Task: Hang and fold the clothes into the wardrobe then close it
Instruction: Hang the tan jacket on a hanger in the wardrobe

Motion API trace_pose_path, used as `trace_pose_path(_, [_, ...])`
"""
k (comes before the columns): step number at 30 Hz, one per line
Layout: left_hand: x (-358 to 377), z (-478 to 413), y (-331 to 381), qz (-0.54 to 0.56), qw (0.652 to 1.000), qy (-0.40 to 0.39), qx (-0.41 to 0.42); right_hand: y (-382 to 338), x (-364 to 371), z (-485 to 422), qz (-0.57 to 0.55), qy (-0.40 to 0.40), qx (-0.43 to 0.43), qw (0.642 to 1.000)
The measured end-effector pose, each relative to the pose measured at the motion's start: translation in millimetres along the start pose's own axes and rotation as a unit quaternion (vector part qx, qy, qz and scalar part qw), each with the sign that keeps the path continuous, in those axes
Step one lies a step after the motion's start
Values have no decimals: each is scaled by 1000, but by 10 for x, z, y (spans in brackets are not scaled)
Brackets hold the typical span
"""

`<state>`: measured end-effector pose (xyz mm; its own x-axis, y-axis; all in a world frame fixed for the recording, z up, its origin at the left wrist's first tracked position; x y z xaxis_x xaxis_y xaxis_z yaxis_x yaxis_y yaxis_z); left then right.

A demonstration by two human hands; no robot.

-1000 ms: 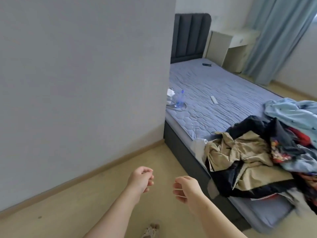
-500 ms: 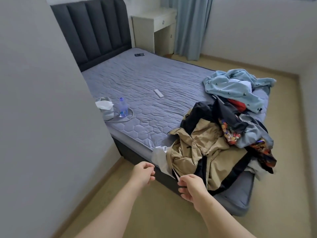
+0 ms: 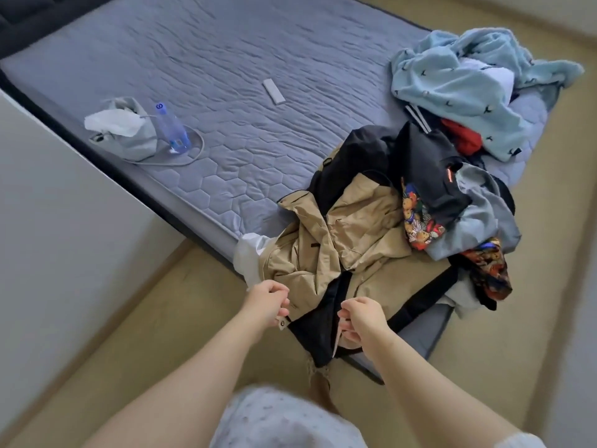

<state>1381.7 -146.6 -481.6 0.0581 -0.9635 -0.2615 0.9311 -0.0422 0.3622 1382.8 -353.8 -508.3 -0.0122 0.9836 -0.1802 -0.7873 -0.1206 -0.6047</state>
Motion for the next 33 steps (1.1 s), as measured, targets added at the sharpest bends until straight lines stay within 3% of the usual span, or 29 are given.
trace_pose_path(7, [124,-613,-127,-3,993,46,-106,173,-69,-525,-11,4,94,996])
trace_pose_path(12, [-43,-1066,-112,3,976,182,-117,259,67,-819,-48,7,129,990])
trace_pose_path(18, [8,-1571,-264,-2,976,162,-145,388,207,-1083,-31,19,148,988])
trace_pose_path(23, [84,-1832,-393,19,981,84,-176,635,226,-1151,-7,20,162,987])
trace_pose_path(28, [29,-1708,-283,64,983,62,-163,626,218,-1110,72,-3,100,992])
trace_pose_path(30, [-23,-1578,-147,91,982,57,-153,471,272,-1063,137,-48,49,988])
trace_pose_path(33, [-27,-1333,117,124,982,34,-135,132,420,-974,146,-116,-55,981])
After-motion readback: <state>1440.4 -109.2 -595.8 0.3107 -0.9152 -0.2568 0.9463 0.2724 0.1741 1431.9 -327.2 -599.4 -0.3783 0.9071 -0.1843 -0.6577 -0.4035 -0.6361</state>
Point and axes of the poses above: each hand's wrist, its own z-axis away from the middle knuckle, its own x-axis out of the palm, y = z × x, the point moved 9 cm from there along -z, towards the middle knuckle, and after that the axes turned 12 degrees about -x, right-handed, at the moved point
